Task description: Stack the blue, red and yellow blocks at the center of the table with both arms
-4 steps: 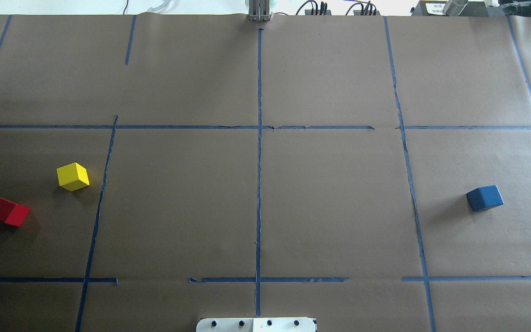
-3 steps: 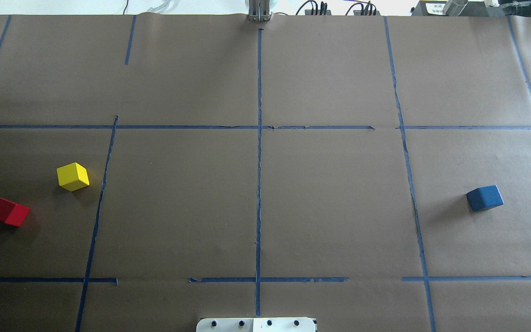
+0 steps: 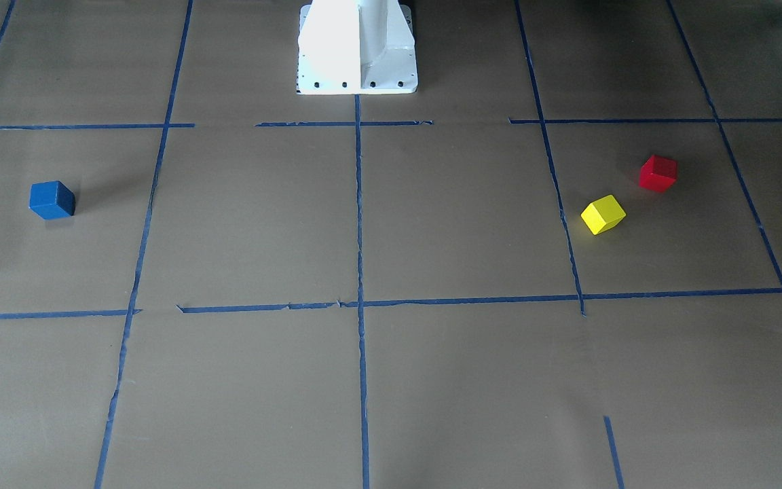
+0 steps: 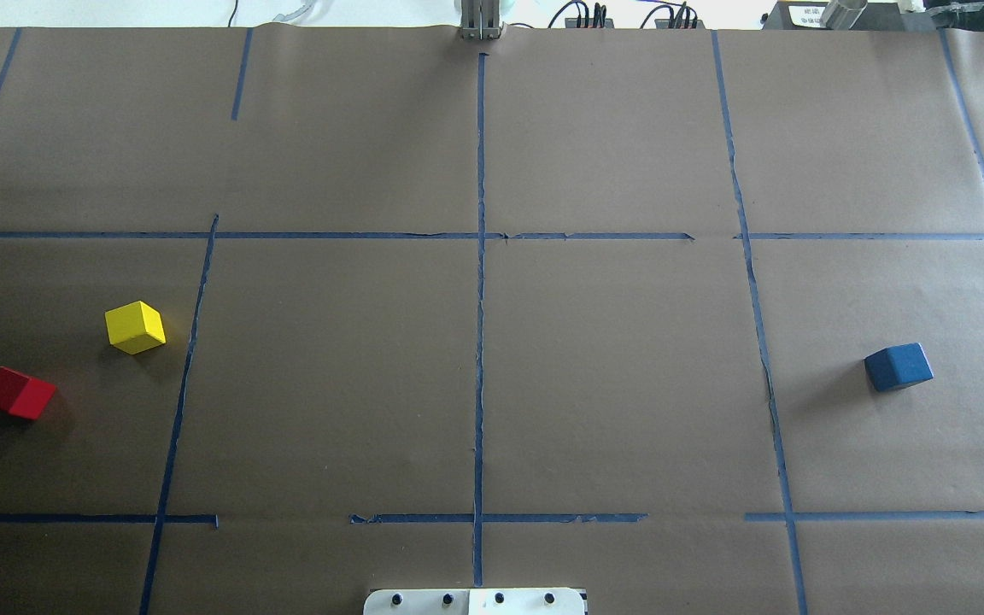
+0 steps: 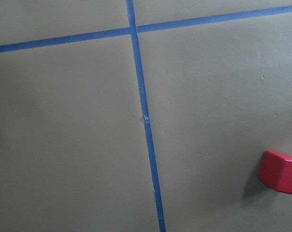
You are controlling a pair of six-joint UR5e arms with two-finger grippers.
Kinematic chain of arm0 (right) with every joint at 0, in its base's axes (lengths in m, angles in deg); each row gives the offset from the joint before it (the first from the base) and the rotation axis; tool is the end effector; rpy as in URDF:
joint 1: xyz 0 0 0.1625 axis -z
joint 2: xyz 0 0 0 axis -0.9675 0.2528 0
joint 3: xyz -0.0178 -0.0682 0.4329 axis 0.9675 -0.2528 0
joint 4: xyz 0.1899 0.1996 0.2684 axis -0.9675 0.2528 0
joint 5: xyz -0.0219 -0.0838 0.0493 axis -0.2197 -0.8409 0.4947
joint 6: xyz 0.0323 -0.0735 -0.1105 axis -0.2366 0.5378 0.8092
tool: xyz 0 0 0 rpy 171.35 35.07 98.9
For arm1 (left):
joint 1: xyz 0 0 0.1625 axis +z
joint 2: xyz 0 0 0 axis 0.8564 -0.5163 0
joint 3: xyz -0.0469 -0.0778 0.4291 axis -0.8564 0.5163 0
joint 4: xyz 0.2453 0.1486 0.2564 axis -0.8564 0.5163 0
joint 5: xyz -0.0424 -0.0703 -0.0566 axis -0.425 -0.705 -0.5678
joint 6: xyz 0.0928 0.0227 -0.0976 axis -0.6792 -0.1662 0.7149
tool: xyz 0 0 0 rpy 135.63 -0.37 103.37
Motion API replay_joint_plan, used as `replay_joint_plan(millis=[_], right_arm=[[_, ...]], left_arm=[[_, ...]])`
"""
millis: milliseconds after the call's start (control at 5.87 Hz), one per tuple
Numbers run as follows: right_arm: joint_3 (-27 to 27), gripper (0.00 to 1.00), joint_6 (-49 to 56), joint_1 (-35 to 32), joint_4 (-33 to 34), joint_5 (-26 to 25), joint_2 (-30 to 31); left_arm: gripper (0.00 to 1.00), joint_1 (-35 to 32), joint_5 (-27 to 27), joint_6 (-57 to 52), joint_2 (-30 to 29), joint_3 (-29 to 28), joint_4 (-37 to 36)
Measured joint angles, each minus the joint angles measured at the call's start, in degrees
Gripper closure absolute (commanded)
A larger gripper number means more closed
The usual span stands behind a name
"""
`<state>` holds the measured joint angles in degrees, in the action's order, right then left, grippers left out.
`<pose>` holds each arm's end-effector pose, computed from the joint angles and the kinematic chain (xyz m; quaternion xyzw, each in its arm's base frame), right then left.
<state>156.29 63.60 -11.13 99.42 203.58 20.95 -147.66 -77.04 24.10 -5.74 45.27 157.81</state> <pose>0.0133 -0.3824 0.6557 0.0193 -0.3849 -0.0021 0.9228 -0.0242 -0.4021 0.6647 -0.0079 0.4033 0.0867 0.9109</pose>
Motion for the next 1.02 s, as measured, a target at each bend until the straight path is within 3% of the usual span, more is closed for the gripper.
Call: replay_joint_plan(millis=[511,1022], right_arm=[[-0.08,0.00,0.32,1.56,-2.49,-0.04,0.04],[-0.04,0.00,-5.80,10.40,-12.00,-0.41,-0.49]], left_arm=[[0.00,-0.01,-0.06,0.18,-0.09,0.25,0.00],[0.00,0.06,-0.31,-0.02,-0.44,0.38,0.07]])
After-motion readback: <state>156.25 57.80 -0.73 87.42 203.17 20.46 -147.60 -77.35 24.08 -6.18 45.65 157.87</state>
